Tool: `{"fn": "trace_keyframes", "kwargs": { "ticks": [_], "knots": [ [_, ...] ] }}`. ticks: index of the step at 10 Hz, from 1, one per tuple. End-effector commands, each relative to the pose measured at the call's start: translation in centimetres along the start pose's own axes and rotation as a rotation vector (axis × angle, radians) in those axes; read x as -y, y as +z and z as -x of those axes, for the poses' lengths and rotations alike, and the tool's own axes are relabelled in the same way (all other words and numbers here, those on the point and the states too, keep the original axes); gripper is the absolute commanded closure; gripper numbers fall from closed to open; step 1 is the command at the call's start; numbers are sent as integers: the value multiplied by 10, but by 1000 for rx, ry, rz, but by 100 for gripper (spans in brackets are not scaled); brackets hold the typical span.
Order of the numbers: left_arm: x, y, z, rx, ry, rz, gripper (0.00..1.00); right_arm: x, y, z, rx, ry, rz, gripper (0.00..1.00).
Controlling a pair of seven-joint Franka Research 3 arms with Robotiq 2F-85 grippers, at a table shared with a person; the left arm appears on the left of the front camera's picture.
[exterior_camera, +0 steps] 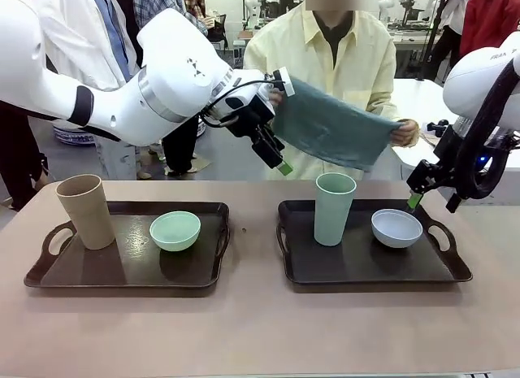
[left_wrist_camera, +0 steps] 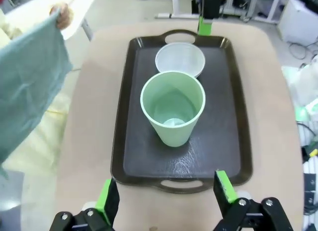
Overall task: Set up a tray with a mat and arrange the tableware.
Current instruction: Pick up the Picnic Bowl and Reusable plastic cup from the Handle tray in front of the human's position and hold them in the air.
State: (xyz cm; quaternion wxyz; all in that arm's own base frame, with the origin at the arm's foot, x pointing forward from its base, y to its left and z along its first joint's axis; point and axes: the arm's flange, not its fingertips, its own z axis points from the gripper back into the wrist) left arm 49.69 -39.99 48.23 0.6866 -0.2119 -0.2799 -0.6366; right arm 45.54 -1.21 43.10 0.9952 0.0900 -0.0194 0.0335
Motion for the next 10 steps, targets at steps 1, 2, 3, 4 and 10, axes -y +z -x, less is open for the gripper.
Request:
{"fn": "trace_keyframes", "kwargs": {
  "ticks": [1, 2, 3, 4, 10],
  "knots": [
    [0, 5, 0, 0, 5, 11, 0, -3, -8, -3, -8, 14, 17, 0],
    [-2, -3, 6, 30, 4, 21, 0, -8, -14, -7, -16, 5, 36, 0],
    [0, -14, 15, 44, 10, 54, 0, -9, -20, -6, -19, 3, 47, 0],
    [-3, -20, 22, 70, -18, 86, 0, -9, -23, -8, -16, 1, 50, 0],
    [0, -74, 48, 216, -209, 195, 0, -2, -42, -16, -31, -19, 69, 0]
  ]
}}
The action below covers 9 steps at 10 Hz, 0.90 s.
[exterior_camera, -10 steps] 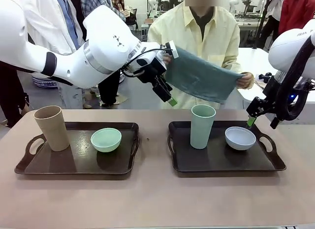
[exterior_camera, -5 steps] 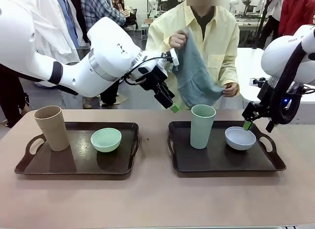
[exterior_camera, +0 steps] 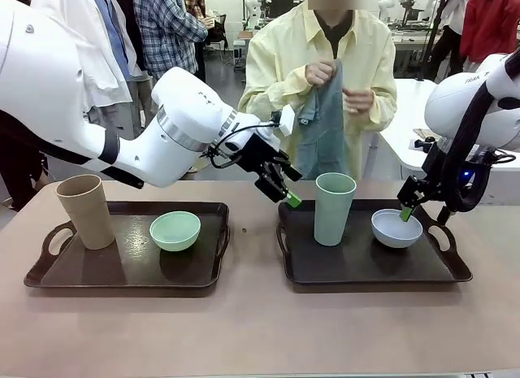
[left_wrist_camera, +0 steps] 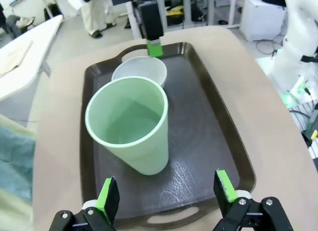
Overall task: Set up a tray with a mat and arrange the tableware.
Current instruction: Pick up the Picnic Bowl and Reusable plastic cup from the Handle tray in front of the human's position and hold them in the air.
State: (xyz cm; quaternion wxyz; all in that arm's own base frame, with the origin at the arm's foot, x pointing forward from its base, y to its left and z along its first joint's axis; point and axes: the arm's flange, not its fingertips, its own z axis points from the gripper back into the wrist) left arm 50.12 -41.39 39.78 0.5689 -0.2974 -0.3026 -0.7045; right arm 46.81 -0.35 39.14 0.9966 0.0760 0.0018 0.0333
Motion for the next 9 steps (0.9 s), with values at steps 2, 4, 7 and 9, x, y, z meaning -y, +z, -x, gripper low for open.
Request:
{"fn": "trace_keyframes", "kwargs": {
  "ticks": [2, 4, 7, 9],
  "knots": [
    [-13, -13, 4, 35, 53, -19, 0, 1, -6, -11, 18, -10, 28, 0],
    [-20, -29, 4, 24, 98, -39, 0, 3, -10, -17, 35, 0, 26, 0],
    [-30, -46, 9, -25, 134, -32, 0, 8, -18, -25, 36, -7, 33, 0],
    [-34, -57, 12, -75, 129, -20, 0, 12, -24, -30, 27, -16, 33, 0]
  ]
}}
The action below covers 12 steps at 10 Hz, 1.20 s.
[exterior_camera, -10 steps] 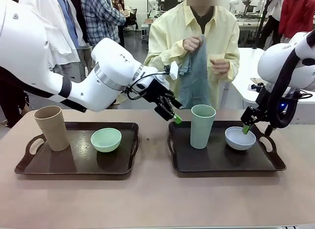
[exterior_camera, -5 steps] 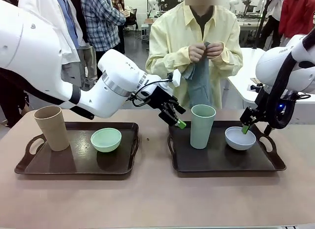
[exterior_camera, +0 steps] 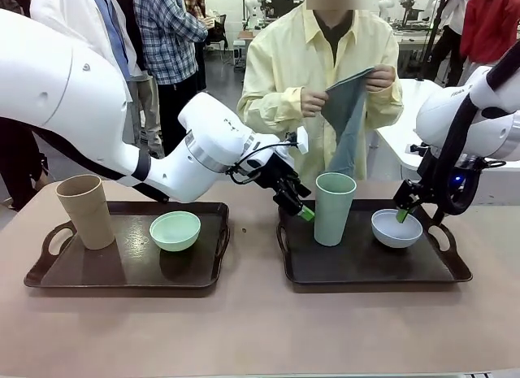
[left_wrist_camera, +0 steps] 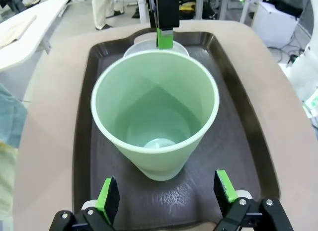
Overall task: Set up a tray with a mat and arrange the tableware.
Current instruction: Pick up the Picnic Bowl and Reusable plastic cup from the Handle tray in front of the human's position and hold them in the air.
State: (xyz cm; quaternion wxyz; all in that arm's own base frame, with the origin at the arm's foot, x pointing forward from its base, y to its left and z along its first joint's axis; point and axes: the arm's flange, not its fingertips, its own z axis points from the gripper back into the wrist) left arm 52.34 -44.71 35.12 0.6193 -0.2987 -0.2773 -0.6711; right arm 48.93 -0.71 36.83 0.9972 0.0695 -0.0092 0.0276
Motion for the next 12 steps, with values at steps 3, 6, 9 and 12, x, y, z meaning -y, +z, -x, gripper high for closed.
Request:
{"fn": "trace_keyframes", "kwargs": {
  "ticks": [3, 6, 9, 12],
  "knots": [
    [-16, -13, -14, -36, -4, 4, 0, 12, -10, -17, 4, -13, 14, 0],
    [-17, -30, -31, -35, -17, 24, 0, 16, -15, -19, -8, -20, 24, 0],
    [-17, -38, -33, -83, 10, 11, 0, 13, -22, -20, -28, -3, 18, 0],
    [-10, -35, -28, -36, -31, 29, 0, 13, -20, -14, -26, -20, 1, 0]
  ]
}}
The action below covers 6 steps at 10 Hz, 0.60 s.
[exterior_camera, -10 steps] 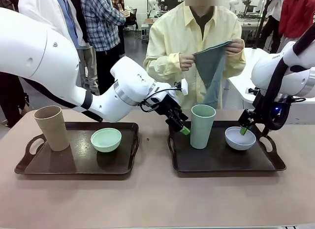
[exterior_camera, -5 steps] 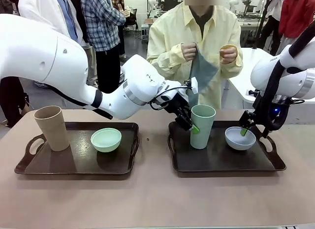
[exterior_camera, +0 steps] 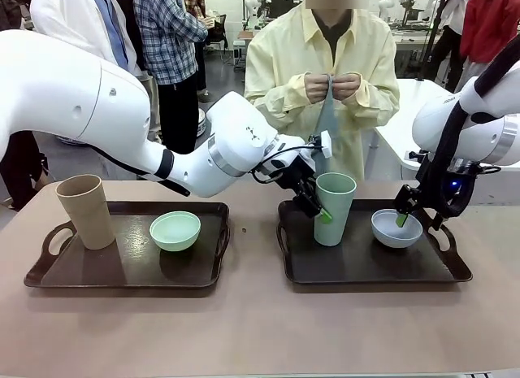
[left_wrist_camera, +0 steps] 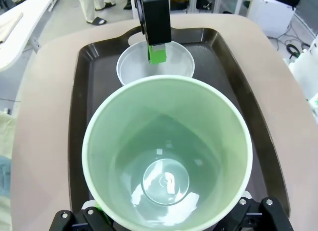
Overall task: Set up a tray with a mat and arrange the tableware.
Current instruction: Pick up the Picnic Bowl and Reusable plastic cup from the Handle tray in front of the human's position and hold them in the air.
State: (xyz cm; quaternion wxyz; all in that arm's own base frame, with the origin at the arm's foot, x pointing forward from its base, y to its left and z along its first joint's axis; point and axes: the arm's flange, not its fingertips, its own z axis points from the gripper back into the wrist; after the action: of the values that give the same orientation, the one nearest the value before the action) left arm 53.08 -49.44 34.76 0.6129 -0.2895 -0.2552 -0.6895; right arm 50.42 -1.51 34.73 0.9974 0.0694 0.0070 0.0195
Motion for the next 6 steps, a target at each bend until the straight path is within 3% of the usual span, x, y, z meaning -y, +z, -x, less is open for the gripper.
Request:
{"fn": "trace_keyframes", "kwargs": {
  "ticks": [1, 6],
  "knots": [
    [1, 2, 0, 10, -8, -4, 0, 1, 0, 0, 5, -1, 1, 0],
    [2, -14, 1, -7, -29, 26, 0, -4, -12, -9, -13, -9, -7, 0]
  ]
}}
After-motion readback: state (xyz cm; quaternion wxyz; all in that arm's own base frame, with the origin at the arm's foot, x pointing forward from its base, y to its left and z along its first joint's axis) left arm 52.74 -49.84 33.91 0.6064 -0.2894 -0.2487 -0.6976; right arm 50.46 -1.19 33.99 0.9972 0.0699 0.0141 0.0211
